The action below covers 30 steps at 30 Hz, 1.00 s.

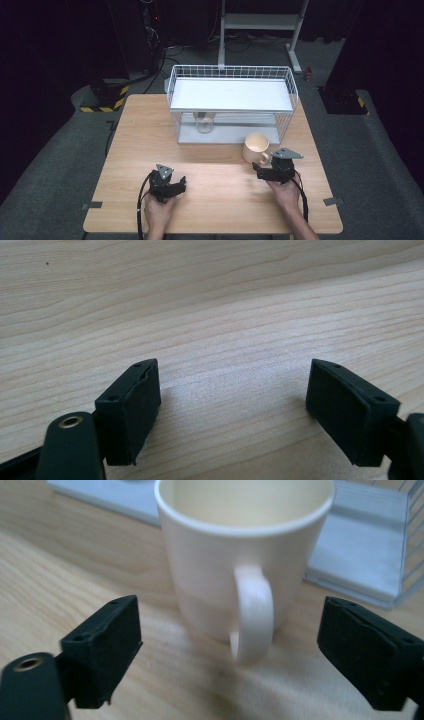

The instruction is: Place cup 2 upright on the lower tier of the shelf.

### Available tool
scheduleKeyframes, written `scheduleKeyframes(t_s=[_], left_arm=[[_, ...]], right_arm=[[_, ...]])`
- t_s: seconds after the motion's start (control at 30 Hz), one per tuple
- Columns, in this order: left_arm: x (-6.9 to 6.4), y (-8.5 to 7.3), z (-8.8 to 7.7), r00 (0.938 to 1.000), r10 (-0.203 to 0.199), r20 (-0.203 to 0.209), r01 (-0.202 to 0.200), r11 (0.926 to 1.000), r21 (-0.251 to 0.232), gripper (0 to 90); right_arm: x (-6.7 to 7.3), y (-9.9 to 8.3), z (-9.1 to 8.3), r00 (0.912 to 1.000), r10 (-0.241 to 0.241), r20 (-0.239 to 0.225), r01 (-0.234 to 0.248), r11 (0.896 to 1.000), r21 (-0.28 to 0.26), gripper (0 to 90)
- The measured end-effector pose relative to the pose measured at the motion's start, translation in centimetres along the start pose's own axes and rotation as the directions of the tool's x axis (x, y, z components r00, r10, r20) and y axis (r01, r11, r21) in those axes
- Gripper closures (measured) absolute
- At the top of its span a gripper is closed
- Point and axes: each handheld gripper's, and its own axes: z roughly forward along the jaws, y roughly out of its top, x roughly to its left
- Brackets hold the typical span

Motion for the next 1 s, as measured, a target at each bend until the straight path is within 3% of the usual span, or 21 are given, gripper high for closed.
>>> scheduleKeyframes(t_s=[0.27, 0.47, 1.0], left_arm=[[0.0, 0.0, 0.0, 1.0, 0.0, 0.001, 0.0, 1.0, -0.001, 22.2], [0.0, 0.0, 0.0, 1.0, 0.001, 0.001, -0.001, 1.0, -0.001, 22.2], [0.0, 0.0, 0.0, 1.0, 0.001, 0.001, -0.001, 1.0, -0.001, 22.2]], right_arm=[[-0.3, 1.6, 1.1, 0.9997, 0.023, -0.005, -0.023, 0.999, -0.024, 9.1], [-0.2, 2.3, 1.8, 0.9999, 0.014, -0.008, -0.015, 1.0, -0.027, 8.9], [-0.4, 2.8, 3.5, 1.0, 0.004, 0.007, -0.004, 0.999, -0.041, 9.0]])
